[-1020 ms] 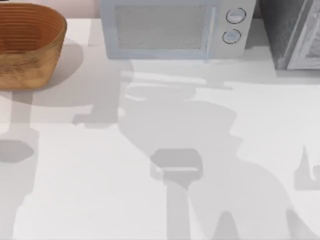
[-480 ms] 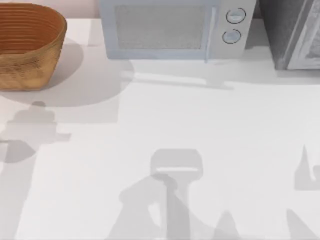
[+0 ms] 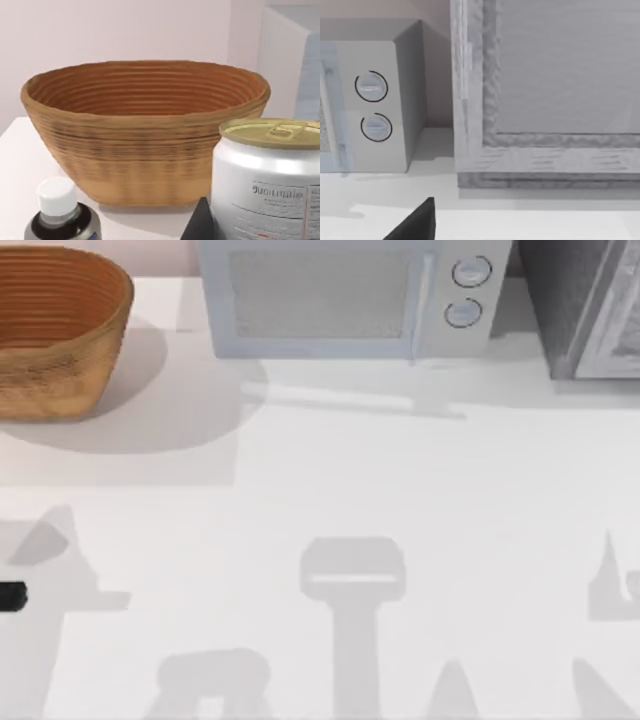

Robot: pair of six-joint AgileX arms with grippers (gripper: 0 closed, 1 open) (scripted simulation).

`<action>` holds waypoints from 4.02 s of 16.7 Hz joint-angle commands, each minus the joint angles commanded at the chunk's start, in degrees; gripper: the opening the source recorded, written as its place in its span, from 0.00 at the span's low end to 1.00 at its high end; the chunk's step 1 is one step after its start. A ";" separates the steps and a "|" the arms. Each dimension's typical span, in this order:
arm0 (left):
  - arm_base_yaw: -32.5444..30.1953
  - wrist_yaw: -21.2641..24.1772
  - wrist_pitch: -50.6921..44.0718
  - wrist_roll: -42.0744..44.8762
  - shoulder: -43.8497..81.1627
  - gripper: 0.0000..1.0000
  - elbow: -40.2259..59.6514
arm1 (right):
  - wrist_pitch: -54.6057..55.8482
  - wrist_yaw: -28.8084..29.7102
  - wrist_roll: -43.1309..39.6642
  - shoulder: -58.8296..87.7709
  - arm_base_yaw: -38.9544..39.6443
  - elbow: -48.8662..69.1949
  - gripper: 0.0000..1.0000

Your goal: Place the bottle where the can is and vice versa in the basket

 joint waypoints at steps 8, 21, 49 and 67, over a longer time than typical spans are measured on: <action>-0.11 -0.75 2.83 -0.55 -5.51 0.00 -5.45 | 0.00 0.00 0.00 0.00 0.00 0.00 1.00; -5.39 13.20 19.06 0.40 25.85 0.00 9.08 | 0.00 0.00 0.00 0.00 0.00 0.00 1.00; -25.06 67.10 80.92 0.77 139.86 0.00 60.61 | 0.00 0.00 0.00 0.00 0.00 0.00 1.00; -25.06 67.10 80.92 0.77 139.86 1.00 60.61 | 0.00 0.00 0.00 0.00 0.00 0.00 1.00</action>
